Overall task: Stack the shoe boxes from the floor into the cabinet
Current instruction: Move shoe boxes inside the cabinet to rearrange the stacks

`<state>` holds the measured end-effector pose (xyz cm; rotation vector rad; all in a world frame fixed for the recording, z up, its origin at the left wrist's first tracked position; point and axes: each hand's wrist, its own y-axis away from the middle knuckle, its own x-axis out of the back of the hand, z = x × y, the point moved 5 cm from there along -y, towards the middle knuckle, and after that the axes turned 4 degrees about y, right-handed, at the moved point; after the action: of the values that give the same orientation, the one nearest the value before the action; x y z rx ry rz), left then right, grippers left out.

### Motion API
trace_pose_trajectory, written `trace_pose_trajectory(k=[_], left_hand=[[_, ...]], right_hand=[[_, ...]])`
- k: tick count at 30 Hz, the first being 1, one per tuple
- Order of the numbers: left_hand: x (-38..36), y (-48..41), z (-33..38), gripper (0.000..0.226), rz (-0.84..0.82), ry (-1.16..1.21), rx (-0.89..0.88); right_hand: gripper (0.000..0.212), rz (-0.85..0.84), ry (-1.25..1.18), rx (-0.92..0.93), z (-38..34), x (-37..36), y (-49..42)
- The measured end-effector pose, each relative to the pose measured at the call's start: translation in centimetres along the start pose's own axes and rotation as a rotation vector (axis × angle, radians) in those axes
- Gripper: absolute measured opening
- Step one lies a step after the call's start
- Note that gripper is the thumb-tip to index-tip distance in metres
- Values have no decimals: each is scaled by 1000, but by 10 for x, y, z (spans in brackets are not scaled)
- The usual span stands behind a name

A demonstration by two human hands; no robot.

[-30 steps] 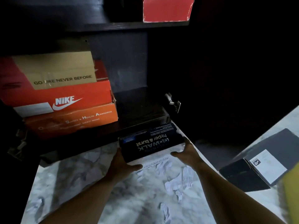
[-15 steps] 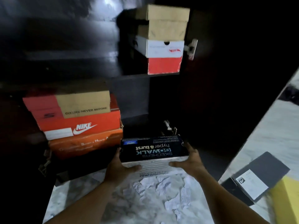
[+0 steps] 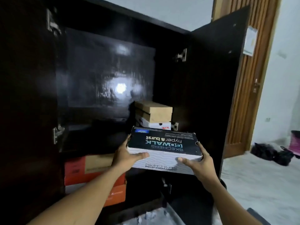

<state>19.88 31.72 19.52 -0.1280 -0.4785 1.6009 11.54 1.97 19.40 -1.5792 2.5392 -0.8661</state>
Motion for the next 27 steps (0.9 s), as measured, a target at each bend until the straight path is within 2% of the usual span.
trace_pose_trajectory(k=[2,5,8,11,13,15,20,24,27], left_hand=[[6,-15,34,130,25,15,-58],[8,-40,78,117,36,29,-133],[6,-52,119,117,127,-7,-114],[-6,-70,143,89,195,60,-66],[-18,-87,153,82,172,90,-61],[-32,-105,156,88,108,92,-56],[-64,-141,150,71,-131,106,-70],[-74,-166,137,60,-184,74,-110],[-78,-175,130,58,-197,75,-121]], right_hand=[[115,67,-8,77,-30,12,0],[102,171,-13,145,-62,24,-6],[87,258,-37,168,-83,29,-18],[85,345,-8,179,-97,23,-33],[85,385,2,179,-104,17,-45],[83,393,4,173,-109,8,-59],[80,359,27,168,-111,-15,-96],[79,342,78,145,-96,-32,-125],[76,328,108,200,-85,-44,-138]])
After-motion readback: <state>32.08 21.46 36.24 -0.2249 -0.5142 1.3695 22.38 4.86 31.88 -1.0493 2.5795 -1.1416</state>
